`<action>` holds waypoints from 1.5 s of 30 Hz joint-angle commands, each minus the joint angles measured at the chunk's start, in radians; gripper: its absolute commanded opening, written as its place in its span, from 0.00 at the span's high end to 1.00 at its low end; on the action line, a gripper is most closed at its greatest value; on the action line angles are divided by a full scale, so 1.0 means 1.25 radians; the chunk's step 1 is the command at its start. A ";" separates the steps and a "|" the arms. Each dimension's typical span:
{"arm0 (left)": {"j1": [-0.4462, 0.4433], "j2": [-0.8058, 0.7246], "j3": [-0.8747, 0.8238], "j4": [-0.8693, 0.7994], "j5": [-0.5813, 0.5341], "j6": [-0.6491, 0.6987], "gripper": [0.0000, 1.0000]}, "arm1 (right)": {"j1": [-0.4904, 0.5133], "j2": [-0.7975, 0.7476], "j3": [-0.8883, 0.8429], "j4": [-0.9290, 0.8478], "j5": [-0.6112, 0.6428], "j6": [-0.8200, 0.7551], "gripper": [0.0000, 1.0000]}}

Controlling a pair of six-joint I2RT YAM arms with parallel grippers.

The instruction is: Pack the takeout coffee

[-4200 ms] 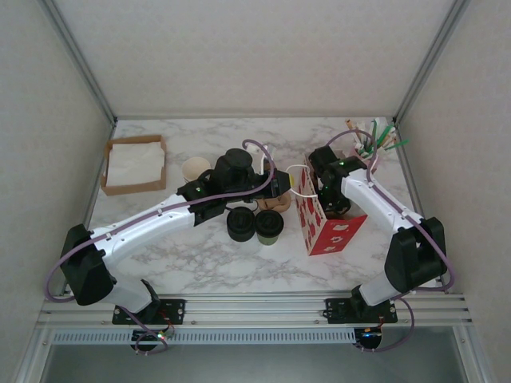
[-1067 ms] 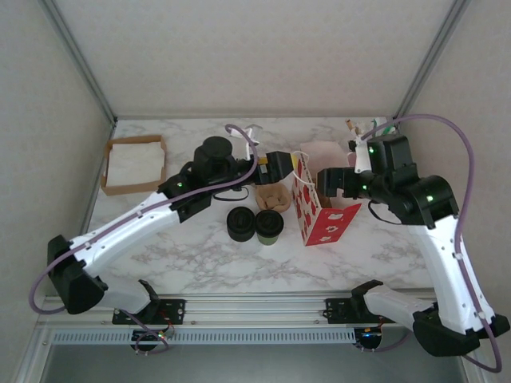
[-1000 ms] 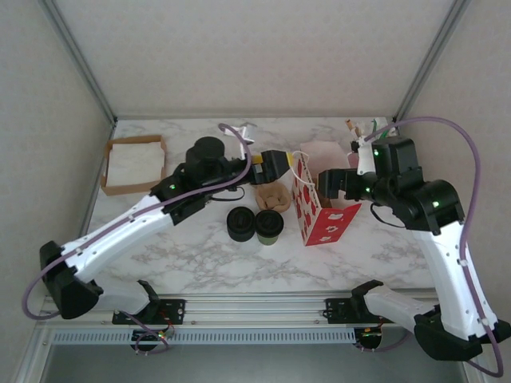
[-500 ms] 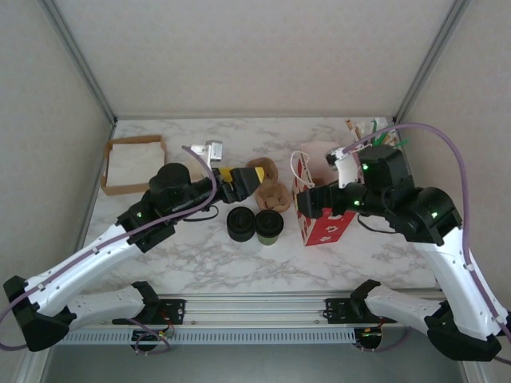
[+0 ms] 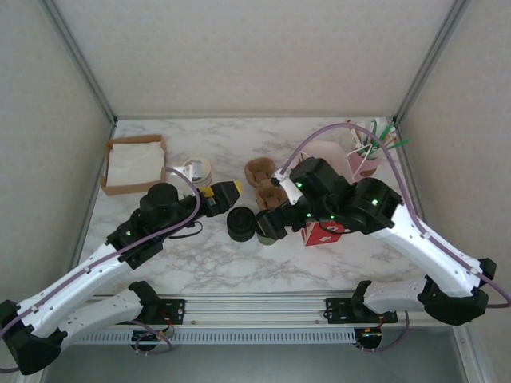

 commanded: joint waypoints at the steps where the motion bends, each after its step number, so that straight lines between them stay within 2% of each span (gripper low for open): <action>1: 0.026 -0.016 -0.034 -0.018 0.025 -0.031 0.00 | 0.025 0.048 0.025 -0.046 0.086 0.012 0.01; 10: 0.083 -0.023 -0.097 -0.001 0.087 -0.055 0.00 | 0.029 0.175 0.038 -0.076 0.131 0.076 0.04; 18: 0.092 -0.026 -0.103 0.005 0.097 -0.051 0.00 | 0.024 0.264 0.052 -0.095 0.173 0.151 0.06; 31: 0.101 -0.015 -0.104 0.015 0.109 -0.047 0.00 | -0.012 0.358 0.054 -0.097 0.179 0.306 0.09; 45: 0.110 0.002 -0.100 0.024 0.122 -0.042 0.00 | -0.056 0.406 0.030 -0.039 0.157 0.314 0.09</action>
